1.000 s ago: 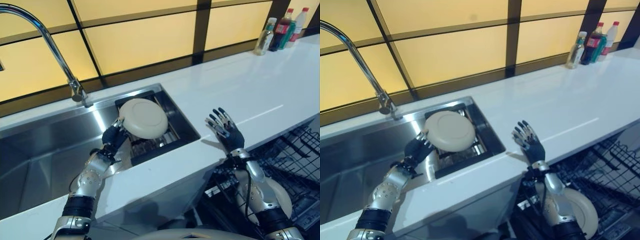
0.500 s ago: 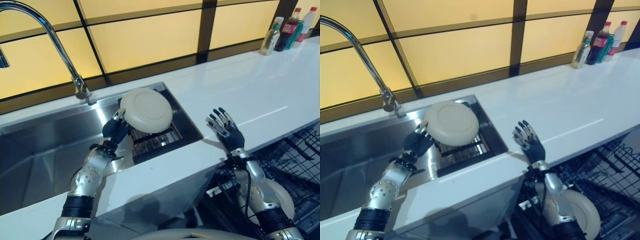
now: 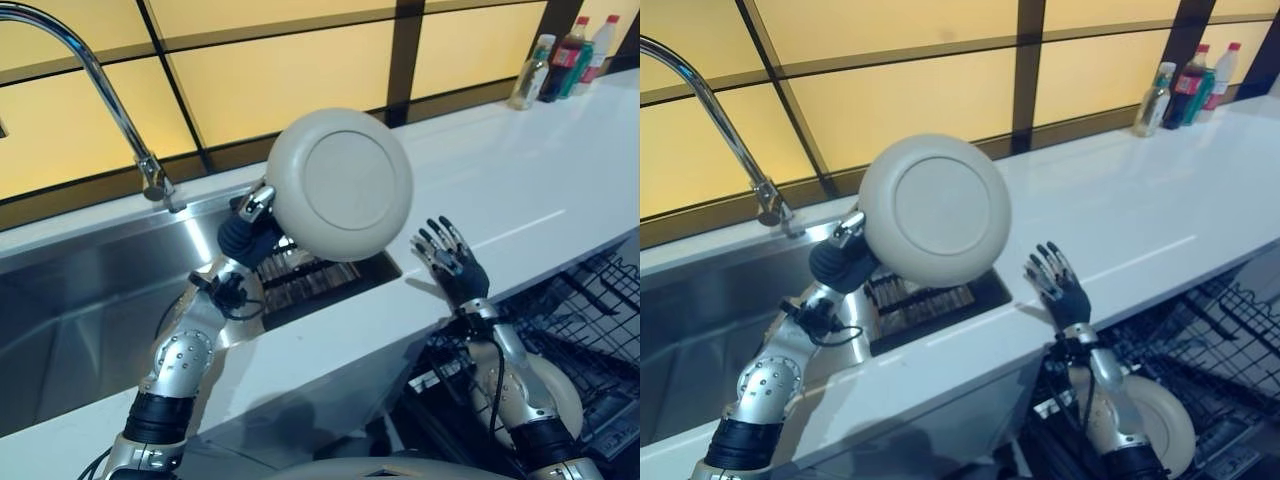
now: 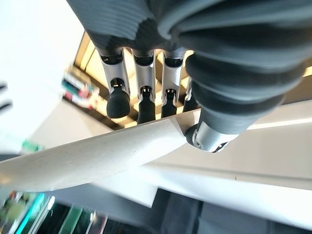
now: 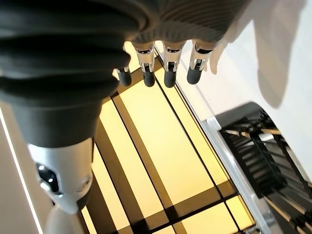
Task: Pick up plates and place into dishwasher.
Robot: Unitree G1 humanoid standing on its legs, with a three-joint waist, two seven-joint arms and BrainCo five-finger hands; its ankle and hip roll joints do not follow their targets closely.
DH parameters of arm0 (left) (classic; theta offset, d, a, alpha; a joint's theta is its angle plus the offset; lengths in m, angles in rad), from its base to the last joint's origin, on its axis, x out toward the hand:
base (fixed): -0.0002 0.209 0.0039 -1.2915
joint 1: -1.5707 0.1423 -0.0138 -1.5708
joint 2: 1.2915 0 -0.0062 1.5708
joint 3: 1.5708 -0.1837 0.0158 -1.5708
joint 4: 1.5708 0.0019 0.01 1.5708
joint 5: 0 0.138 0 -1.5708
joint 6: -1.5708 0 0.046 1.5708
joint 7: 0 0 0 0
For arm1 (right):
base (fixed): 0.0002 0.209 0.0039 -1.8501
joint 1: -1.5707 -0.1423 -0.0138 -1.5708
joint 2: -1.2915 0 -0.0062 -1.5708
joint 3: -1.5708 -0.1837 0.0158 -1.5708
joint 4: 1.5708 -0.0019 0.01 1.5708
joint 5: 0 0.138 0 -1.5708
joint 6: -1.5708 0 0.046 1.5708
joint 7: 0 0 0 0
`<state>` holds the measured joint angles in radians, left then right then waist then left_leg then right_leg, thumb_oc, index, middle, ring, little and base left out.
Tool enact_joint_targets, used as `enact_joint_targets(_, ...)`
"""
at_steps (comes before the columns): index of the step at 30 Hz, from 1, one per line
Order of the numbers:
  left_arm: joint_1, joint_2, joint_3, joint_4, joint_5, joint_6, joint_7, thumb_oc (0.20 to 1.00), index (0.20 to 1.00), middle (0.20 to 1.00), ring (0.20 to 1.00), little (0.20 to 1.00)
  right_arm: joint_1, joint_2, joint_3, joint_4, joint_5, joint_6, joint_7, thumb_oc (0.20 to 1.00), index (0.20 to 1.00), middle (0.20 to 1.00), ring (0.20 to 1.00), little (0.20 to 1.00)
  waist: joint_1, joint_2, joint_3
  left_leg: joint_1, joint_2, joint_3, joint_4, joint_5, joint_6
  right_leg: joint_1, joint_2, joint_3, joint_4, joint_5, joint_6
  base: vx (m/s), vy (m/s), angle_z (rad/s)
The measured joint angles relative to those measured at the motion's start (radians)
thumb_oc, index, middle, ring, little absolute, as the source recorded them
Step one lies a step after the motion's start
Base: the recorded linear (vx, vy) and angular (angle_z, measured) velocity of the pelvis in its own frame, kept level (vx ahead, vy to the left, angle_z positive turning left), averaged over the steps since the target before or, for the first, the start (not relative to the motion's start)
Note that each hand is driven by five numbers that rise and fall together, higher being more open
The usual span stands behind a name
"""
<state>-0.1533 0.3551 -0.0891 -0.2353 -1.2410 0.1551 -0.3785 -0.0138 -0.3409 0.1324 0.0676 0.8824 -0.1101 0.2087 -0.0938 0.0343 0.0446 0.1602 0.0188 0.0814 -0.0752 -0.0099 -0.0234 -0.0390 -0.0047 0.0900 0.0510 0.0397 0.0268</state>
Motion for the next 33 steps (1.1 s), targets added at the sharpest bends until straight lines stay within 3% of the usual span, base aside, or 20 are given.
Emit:
enact_joint_targets(8,-0.004,0.004,-0.088,0.000,-0.008,-0.034,-0.014,0.200,0.200,0.200,0.200,0.200,-0.001,-0.028,0.058,-0.068,0.212,0.190,0.068,1.000,1.000,1.000,1.000,1.000,-0.013,-0.003,-0.010,0.002,0.000,0.015,-0.004,0.002,-0.004,-0.001,0.001,0.009,-0.001,0.001,0.001,-0.01,-0.003,-0.03)
enact_joint_targets(13,-0.004,0.021,-0.088,0.000,-0.008,-0.036,-0.015,0.200,0.200,0.200,0.200,0.200,-0.003,-0.034,0.080,-0.123,0.320,0.265,0.160,1.000,1.000,1.000,1.000,1.000,-0.003,-0.002,-0.010,0.002,0.001,0.015,-0.005,0.002,-0.004,-0.001,0.001,0.009,-0.001,0.001,0.001,0.00,0.000,0.00)
enact_joint_targets(25,-0.004,0.040,-0.086,0.002,-0.005,-0.059,-0.013,0.200,0.200,0.200,0.200,0.200,-0.003,-0.034,0.070,-0.136,0.417,0.269,0.297,1.000,1.000,1.000,1.000,1.000,-0.003,-0.007,-0.019,0.002,0.001,0.018,-0.006,-0.001,0.001,-0.006,0.002,0.009,-0.001,0.001,0.001,0.00,0.000,0.00)
enact_joint_targets(33,-0.003,0.034,-0.056,0.031,0.005,-0.078,-0.012,0.200,0.200,0.200,0.200,0.200,0.005,-0.016,-0.012,-0.136,0.448,0.263,0.322,1.000,1.000,1.000,1.000,1.000,-0.008,-0.007,-0.024,0.002,0.001,0.023,-0.007,-0.001,0.001,-0.010,0.002,0.013,0.000,0.001,0.002,0.00,0.000,0.00)
